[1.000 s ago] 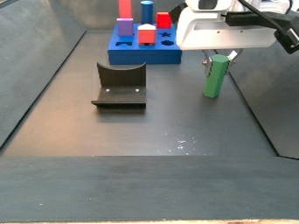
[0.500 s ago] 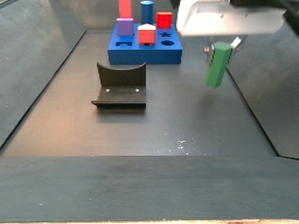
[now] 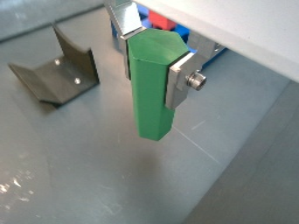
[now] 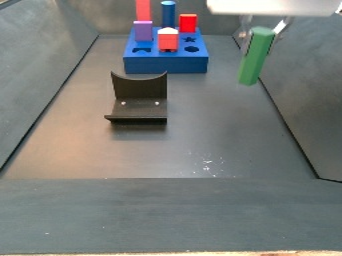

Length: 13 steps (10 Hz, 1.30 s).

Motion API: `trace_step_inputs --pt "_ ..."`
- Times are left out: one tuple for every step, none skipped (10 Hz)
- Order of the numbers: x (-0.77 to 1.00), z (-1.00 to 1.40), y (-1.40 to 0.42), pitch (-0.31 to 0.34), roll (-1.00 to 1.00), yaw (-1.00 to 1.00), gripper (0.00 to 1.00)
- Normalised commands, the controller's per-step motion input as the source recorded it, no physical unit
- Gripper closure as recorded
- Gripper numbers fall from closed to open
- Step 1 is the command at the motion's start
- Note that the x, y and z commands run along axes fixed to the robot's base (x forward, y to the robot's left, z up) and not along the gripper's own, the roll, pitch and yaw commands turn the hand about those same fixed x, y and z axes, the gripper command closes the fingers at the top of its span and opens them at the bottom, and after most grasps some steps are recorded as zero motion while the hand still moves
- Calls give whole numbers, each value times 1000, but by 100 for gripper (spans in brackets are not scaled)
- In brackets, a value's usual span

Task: Pick up the hexagon object. Move up. Move to above the board. Insert the hexagon object.
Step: Move to above the board.

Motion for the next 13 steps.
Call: trace_step_inputs --pt "-50 1000 121 -47 -22 -64 100" --pt "-48 1000 114 4 0 -50 100" --pt "-45 1000 112 26 14 -45 100" --pt "-39 1000 106 52 16 -38 100" --pt "-36 1000 101 63 14 -32 100" --pt "-30 1000 94 71 14 -24 100" --pt "-27 1000 90 73 15 -21 100" --pt "-22 930 76 73 18 -20 100" --pt "-18 779 61 74 20 -17 100" --pt "-12 625 48 72 22 -15 100" --pt "-10 472 34 76 24 -13 100" --pt "-4 266 23 79 30 -11 100" --pt "510 169 -1000 501 193 -193 100"
